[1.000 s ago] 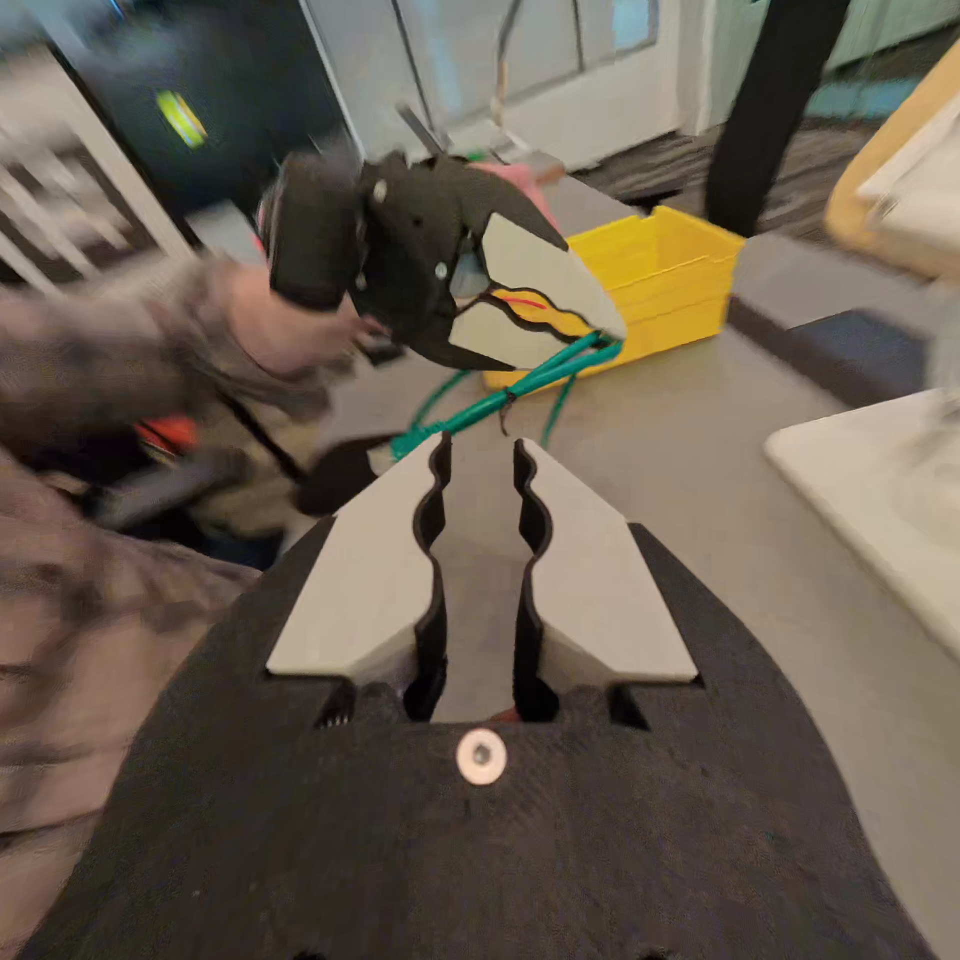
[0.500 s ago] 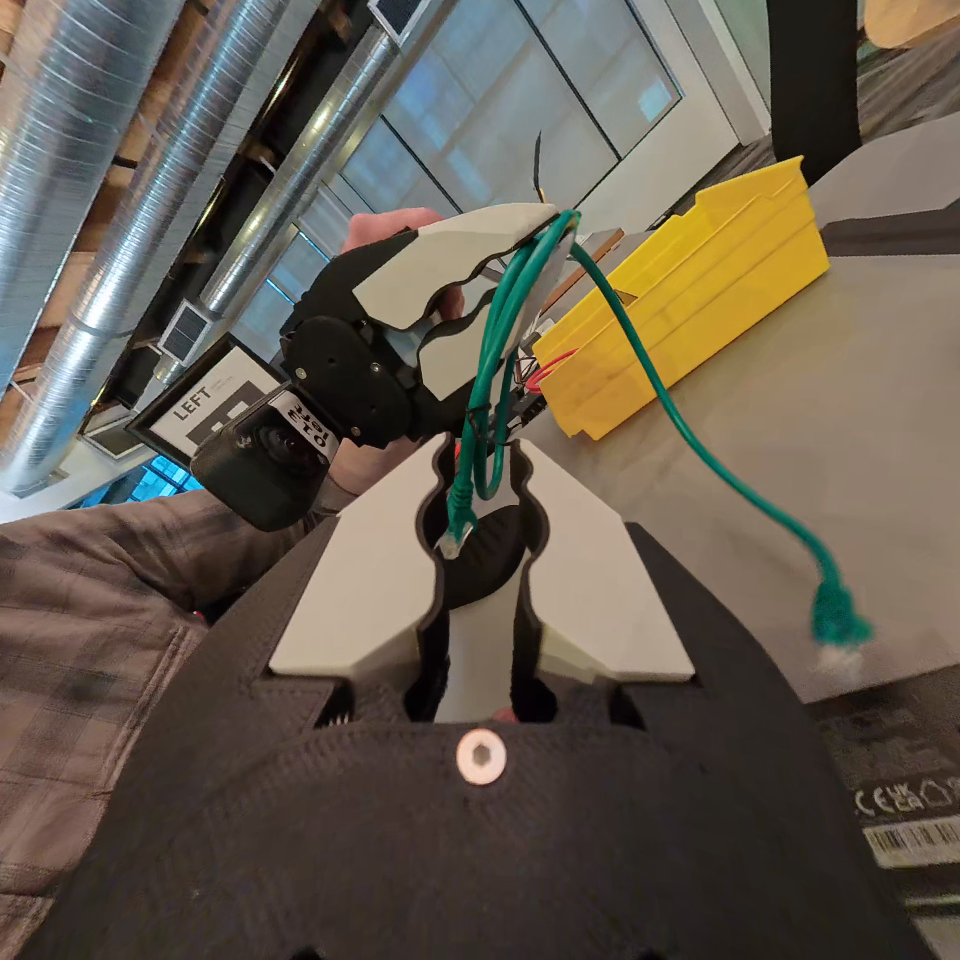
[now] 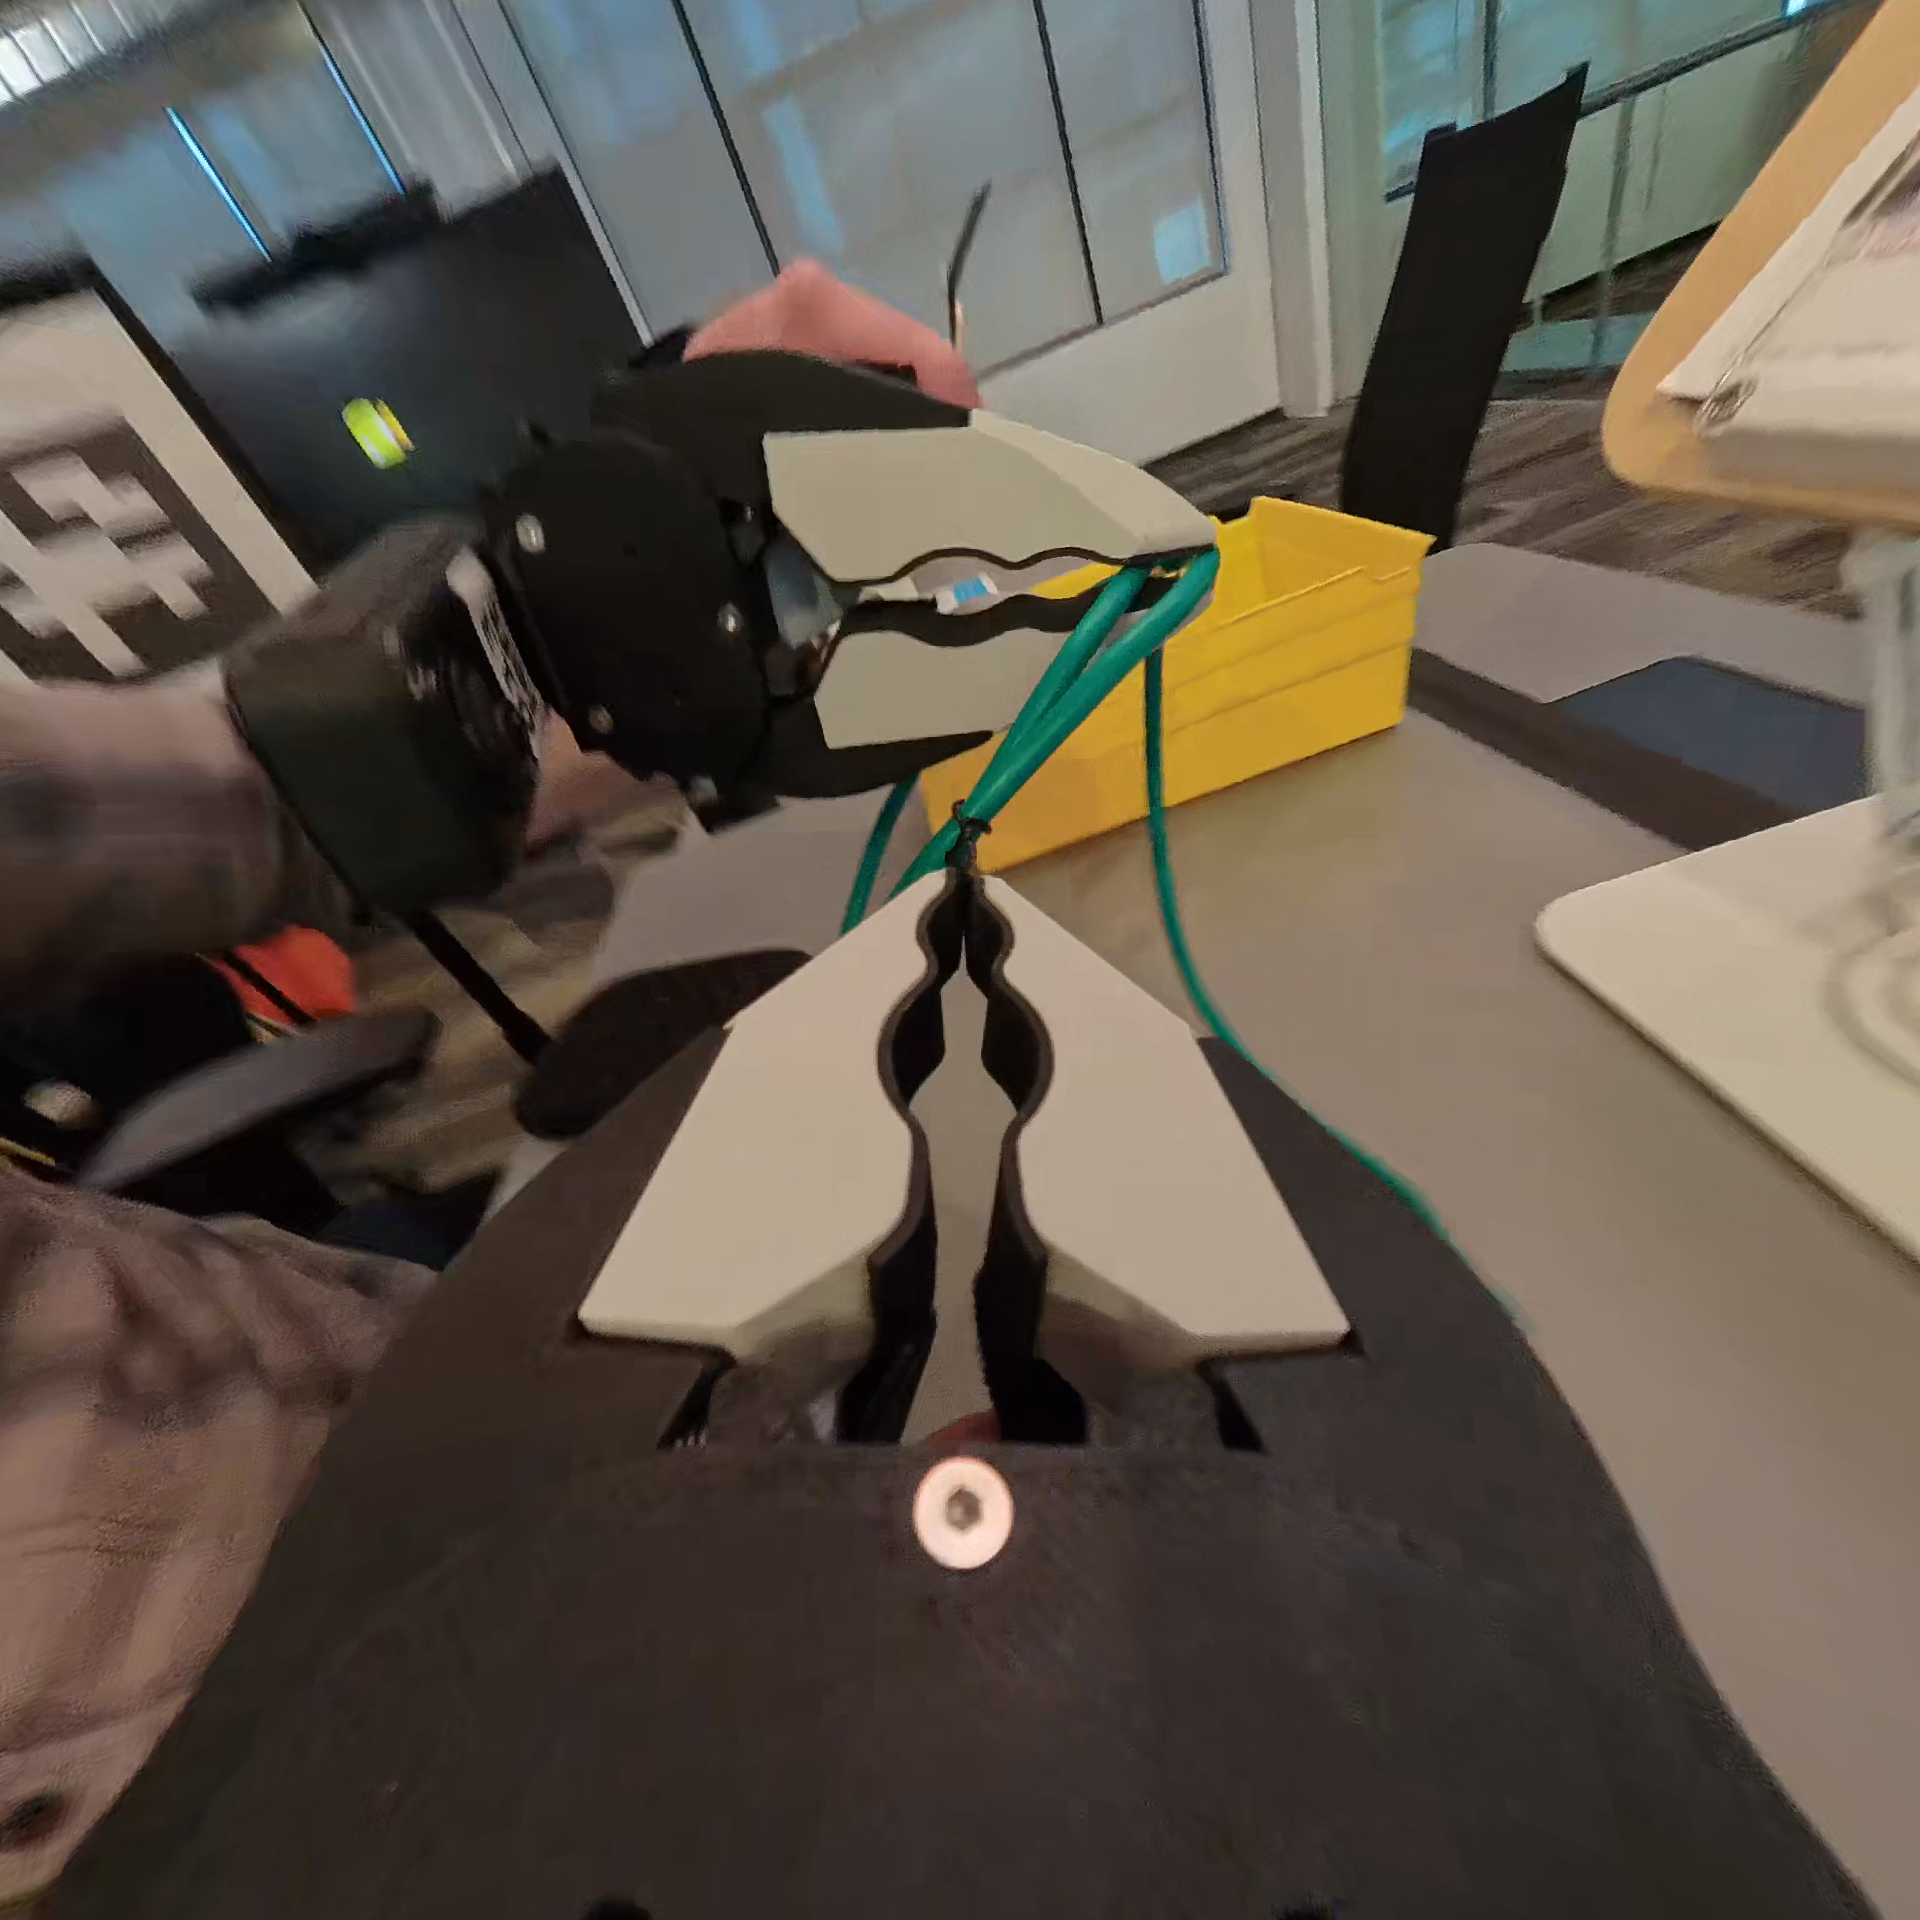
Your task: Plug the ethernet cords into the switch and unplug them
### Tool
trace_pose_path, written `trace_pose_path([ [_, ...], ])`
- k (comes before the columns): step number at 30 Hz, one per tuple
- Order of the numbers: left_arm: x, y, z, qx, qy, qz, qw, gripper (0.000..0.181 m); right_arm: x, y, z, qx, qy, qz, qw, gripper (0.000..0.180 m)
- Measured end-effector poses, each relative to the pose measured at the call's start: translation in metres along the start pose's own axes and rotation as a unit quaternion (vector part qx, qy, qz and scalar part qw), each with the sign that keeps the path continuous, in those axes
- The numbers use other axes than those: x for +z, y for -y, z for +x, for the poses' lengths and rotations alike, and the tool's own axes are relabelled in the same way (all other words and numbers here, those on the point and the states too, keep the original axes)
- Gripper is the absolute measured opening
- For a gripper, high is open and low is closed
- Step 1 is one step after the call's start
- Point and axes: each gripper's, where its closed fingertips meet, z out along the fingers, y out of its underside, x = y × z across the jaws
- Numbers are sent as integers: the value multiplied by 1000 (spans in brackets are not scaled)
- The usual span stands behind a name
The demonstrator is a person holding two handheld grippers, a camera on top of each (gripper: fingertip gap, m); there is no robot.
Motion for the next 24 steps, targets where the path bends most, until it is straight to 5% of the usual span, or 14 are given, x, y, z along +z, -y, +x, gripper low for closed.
trace_pose_path([
  [4, 0, 1, 3, -20, -25, 10, 999, 7, -5, 3, 5, -128, -60, -53, 988, 0],
  [9, -1, 5, 9, -66, -79, 44, 994, 5, -11, 6, 17, -326, -157, -118, 925, 0],
  [12, -2, 8, 15, -68, -108, 57, 990, 6, -18, 16, 23, -476, -227, -148, 837, 0],
  [16, -2, 10, 26, -47, -143, 73, 986, 6, -18, 25, 20, -690, -283, -204, 635, 0],
  [17, -2, 10, 25, -50, -145, 77, 985, 6, -17, 24, 18, -714, -281, -208, 607, 0],
  [18, 0, 8, 24, -56, -143, 74, 985, 5, -15, 20, 15, -716, -263, -208, 612, 0],
  [20, 1, 6, 21, -60, -138, 70, 986, 5, -16, 19, 14, -671, -241, -196, 673, 0],
  [21, 2, 5, 19, -59, -133, 65, 987, 5, -20, 21, 16, -638, -240, -190, 707, 19],
  [24, 4, 2, 17, -51, -116, 60, 990, 5, -26, 13, 11, -475, -162, -173, 847, 25],
])
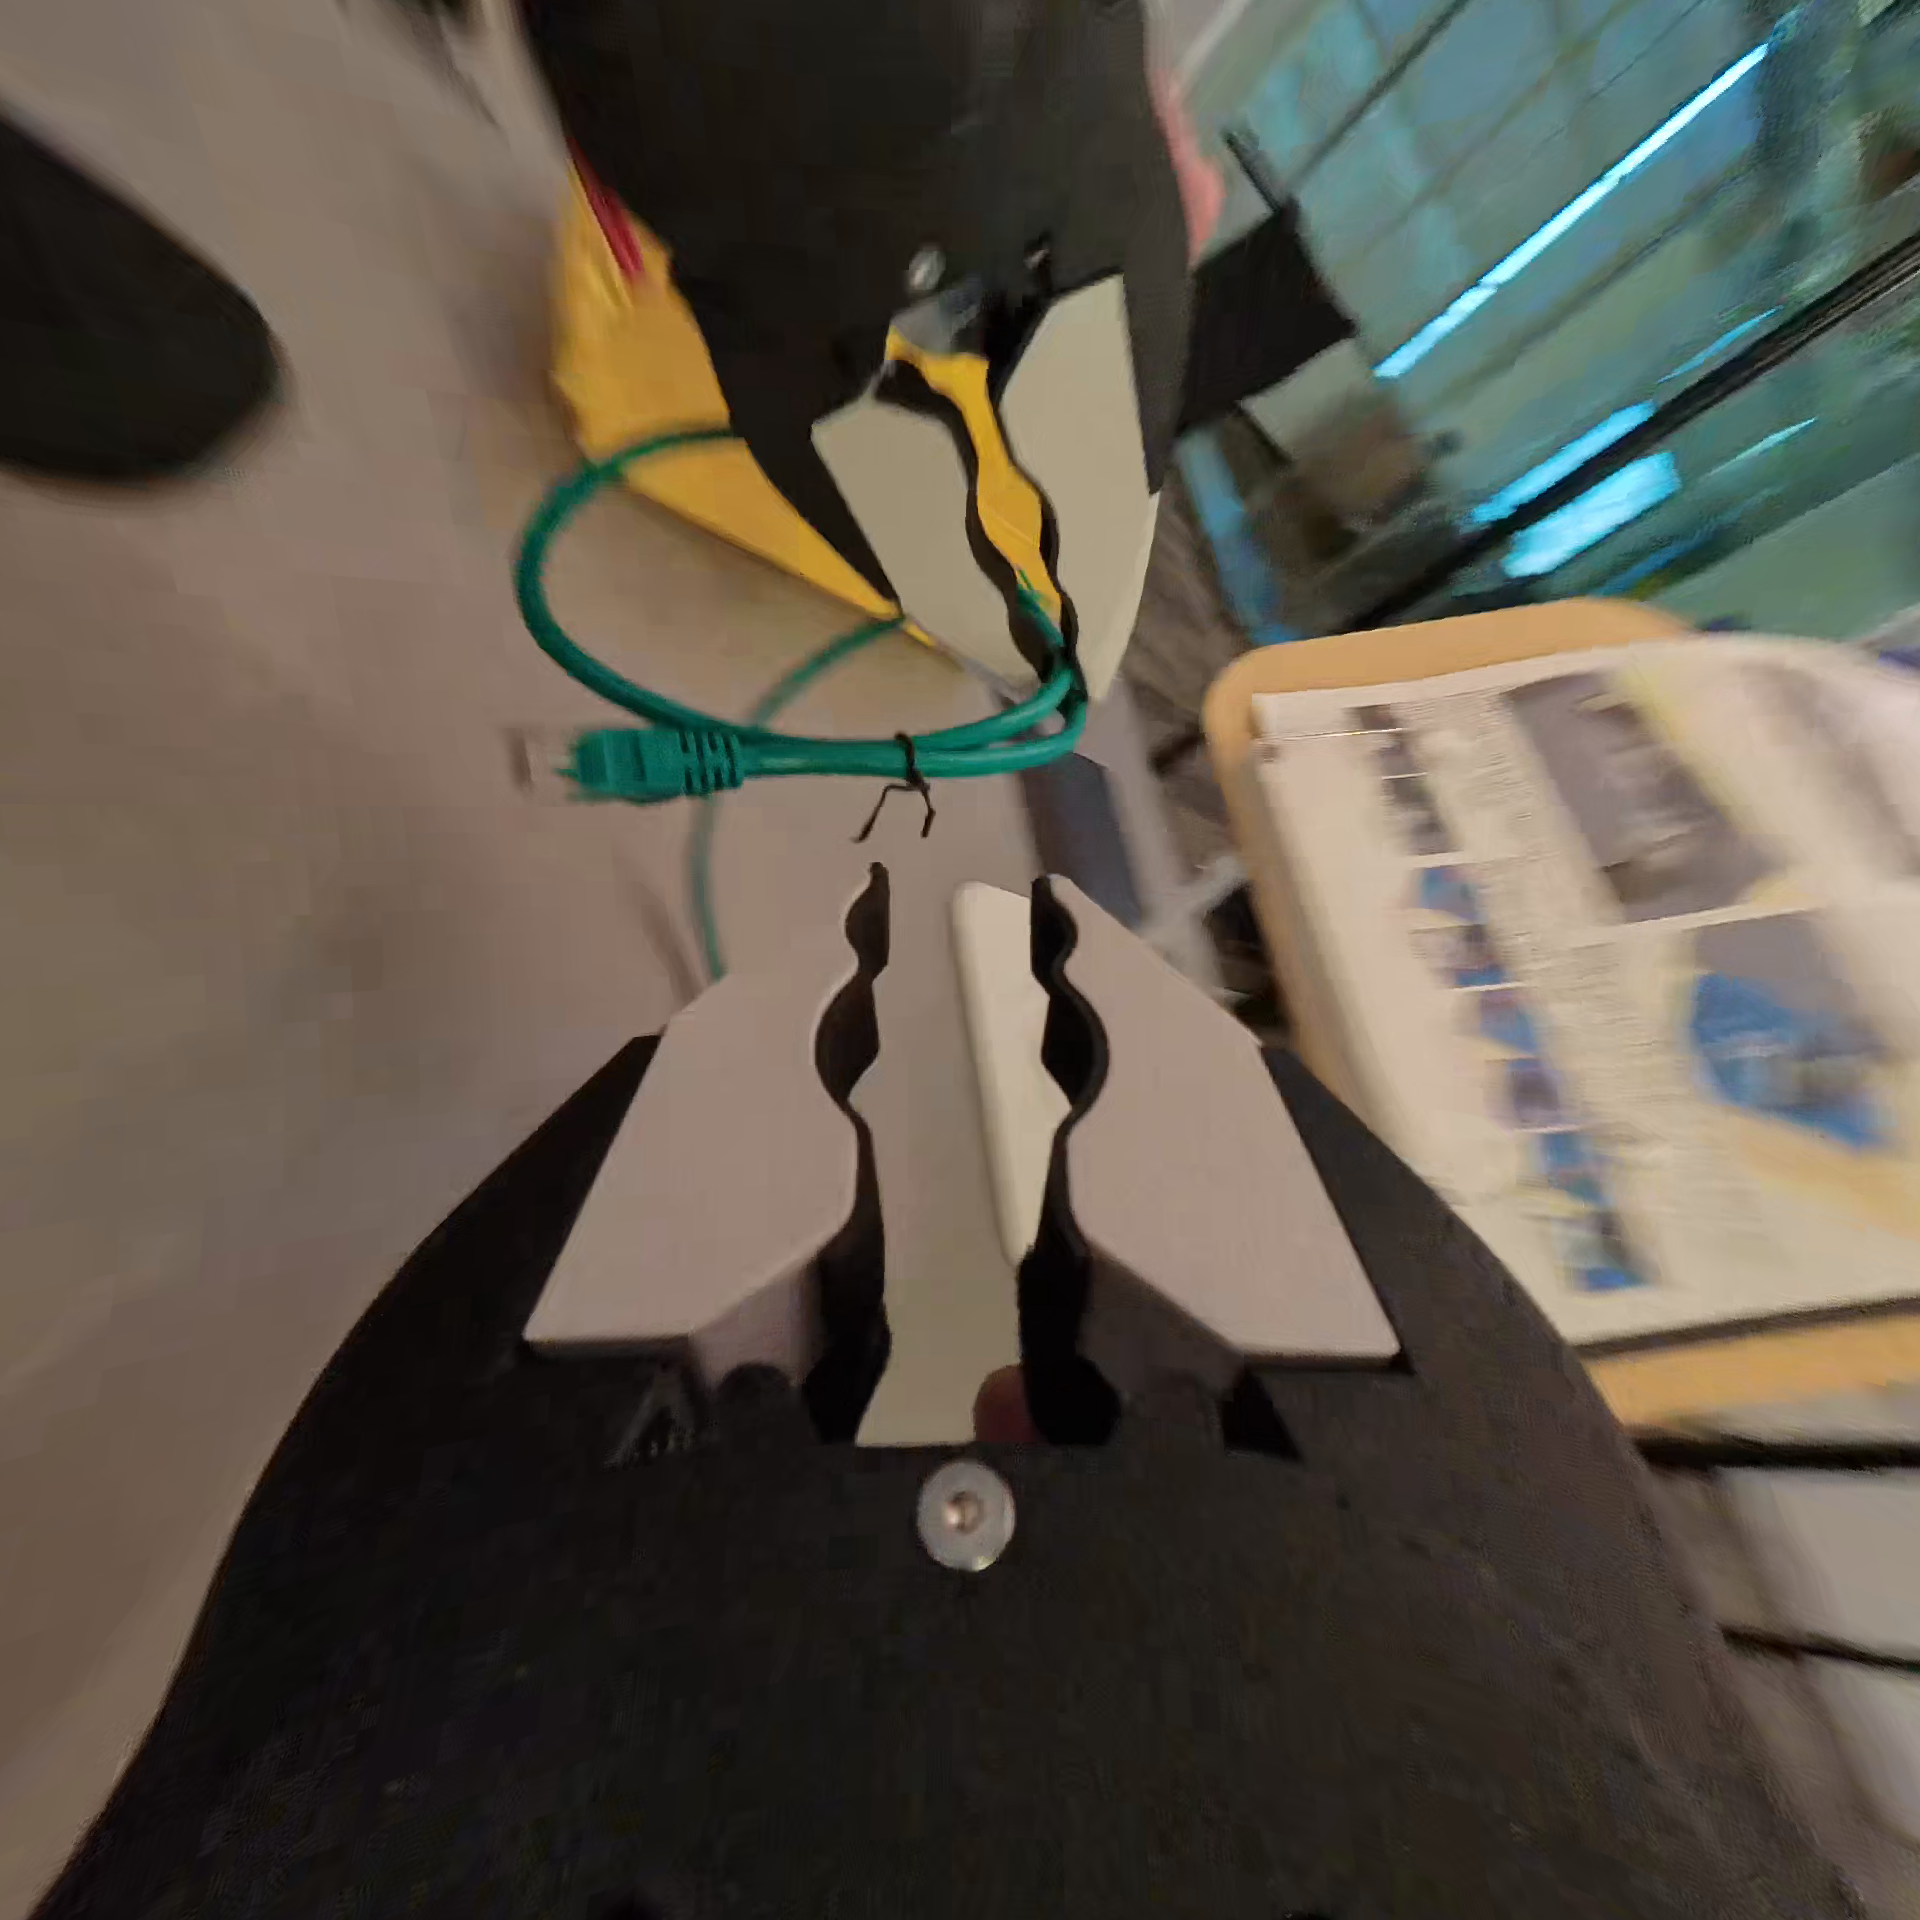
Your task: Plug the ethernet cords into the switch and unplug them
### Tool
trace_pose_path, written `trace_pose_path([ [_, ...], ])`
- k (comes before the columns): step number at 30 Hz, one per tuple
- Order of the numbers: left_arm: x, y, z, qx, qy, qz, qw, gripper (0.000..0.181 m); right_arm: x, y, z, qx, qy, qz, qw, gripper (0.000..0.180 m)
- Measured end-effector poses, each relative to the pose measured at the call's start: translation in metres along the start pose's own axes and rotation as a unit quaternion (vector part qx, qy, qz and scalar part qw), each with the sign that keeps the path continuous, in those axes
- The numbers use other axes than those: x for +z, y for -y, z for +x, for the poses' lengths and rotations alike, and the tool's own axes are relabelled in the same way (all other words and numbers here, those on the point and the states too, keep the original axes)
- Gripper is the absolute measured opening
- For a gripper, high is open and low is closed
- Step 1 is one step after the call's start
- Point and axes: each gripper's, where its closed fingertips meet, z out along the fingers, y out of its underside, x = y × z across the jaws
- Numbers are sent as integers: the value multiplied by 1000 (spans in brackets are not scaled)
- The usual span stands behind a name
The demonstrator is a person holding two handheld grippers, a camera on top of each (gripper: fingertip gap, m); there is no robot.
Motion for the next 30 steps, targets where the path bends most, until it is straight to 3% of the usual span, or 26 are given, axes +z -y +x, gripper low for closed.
trace_pose_path([
  [4, 0, 4, 1, 1, 0, 4, 1000, 5, -6, 7, -5, 216, 124, 90, 964, 38],
  [6, -1, 7, -1, 4, 4, 6, 1000, 5, -3, 9, -12, 263, 172, 108, 943, 33],
  [10, -3, 12, -1, 3, 4, 12, 1000, 5, 4, 13, -14, 299, 191, 131, 926, 14],
  [16, -2, 13, -2, 6, 4, 15, 1000, 5, 9, 11, -21, 257, 183, 115, 942, 0],
  [20, -2, 12, 1, 6, -10, 18, 1000, 5, 11, 4, -20, 119, 122, 62, 983, 0],
  [23, -1, 11, 7, 5, -33, 22, 999, 5, 13, -5, -18, -71, 47, -16, 996, 0],
  [25, -1, 10, 12, -3, -61, 24, 998, 5, 11, -6, -12, -190, -3, -60, 980, 0],
  [27, -2, 10, 18, -16, -98, 36, 994, 5, 9, -8, -1, -333, -63, -113, 934, 0],
  [30, -5, 11, 26, -33, -152, 61, 986, 5, 7, 2, 3, -451, -105, -115, 879, 0],
])
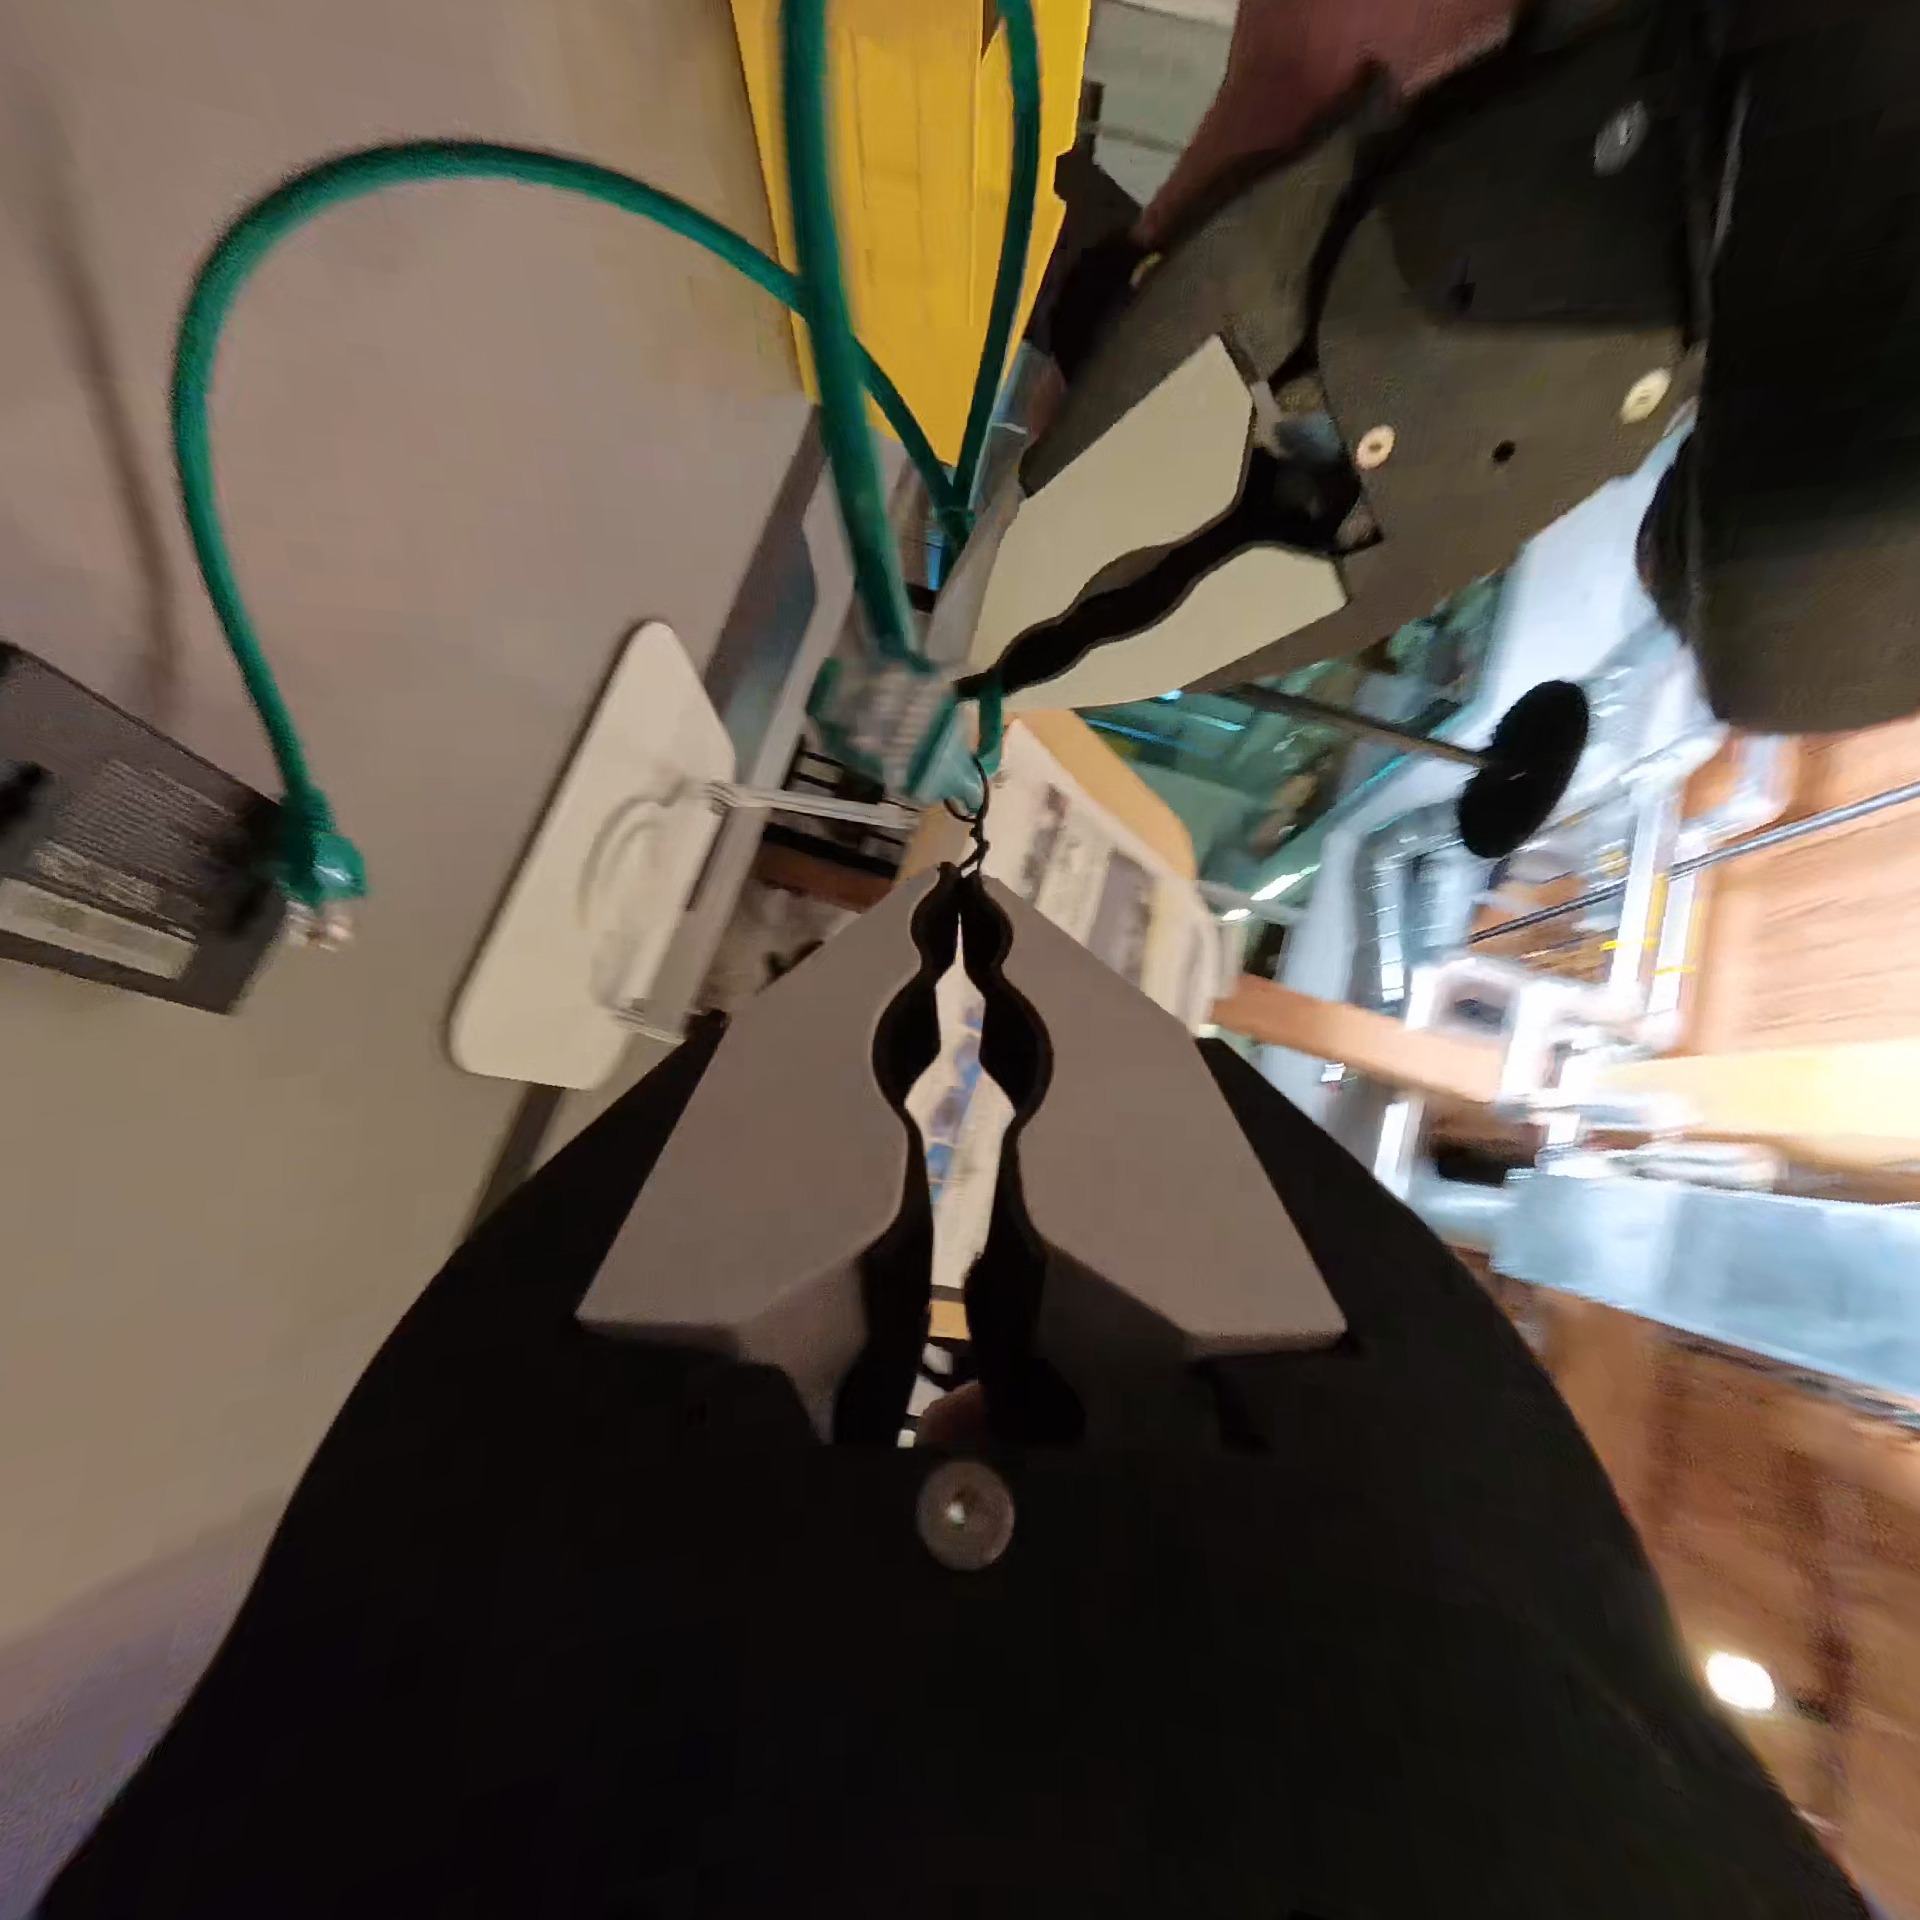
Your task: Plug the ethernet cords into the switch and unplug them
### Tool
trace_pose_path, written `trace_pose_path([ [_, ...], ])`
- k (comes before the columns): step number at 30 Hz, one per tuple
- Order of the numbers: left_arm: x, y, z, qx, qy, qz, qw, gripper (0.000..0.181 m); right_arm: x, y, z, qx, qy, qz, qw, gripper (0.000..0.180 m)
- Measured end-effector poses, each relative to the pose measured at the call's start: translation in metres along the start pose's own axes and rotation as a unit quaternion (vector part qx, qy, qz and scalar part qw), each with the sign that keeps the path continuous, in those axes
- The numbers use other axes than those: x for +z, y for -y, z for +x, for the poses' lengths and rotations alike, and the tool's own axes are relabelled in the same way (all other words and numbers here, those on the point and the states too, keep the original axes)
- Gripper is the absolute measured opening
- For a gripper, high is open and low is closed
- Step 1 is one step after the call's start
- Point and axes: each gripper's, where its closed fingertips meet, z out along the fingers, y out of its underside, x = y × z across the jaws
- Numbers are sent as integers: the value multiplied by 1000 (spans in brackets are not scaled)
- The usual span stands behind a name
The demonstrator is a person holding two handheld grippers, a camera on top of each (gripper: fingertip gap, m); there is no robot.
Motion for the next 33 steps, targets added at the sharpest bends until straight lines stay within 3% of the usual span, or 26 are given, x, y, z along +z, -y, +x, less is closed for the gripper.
trace_pose_path([
  [2, 0, 2, 6, -13, -34, 13, 999, 6, -1, 3, 7, -36, -25, 6, 999, 0],
  [4, 2, -1, 6, -27, -42, 13, 999, 5, 0, 9, 0, -16, 10, 33, 999, 0],
  [6, 5, -3, 7, -50, -48, 18, 997, 5, -1, 5, 4, 59, 28, 39, 997, 23],
  [9, 10, -14, 3, -108, -37, 17, 993, 5, -6, -19, 14, 205, 51, 28, 977, 31],
  [13, 13, -37, -6, -257, -15, 32, 966, 5, -12, -28, -1, 403, 113, 39, 907, 49],
  [16, 10, -53, -11, -372, 7, 52, 927, 5, -18, 6, -6, 557, 162, 128, 805, 54],
  [20, 8, -81, -12, -443, 80, 17, 893, 5, -6, 61, 2, 750, 241, 232, 570, 67],
  [23, 5, -87, -10, -430, 134, -20, 893, 6, 11, 80, 9, 805, 254, 263, 468, 43],
  [24, 2, -87, -9, -414, 153, -32, 897, 5, 17, 80, 11, 816, 243, 266, 451, 35],
  [28, -6, -80, -6, -409, 184, -33, 893, 5, 34, 71, 8, 826, 212, 259, 453, 9],
  [31, -10, -80, 6, -415, 160, -9, 895, 8, 32, 71, 0, 795, 240, 248, 499, 5],
  [33, -17, -73, 19, -408, 116, 26, 905, 19, 25, 74, -4, 771, 282, 254, 512, 3],
])
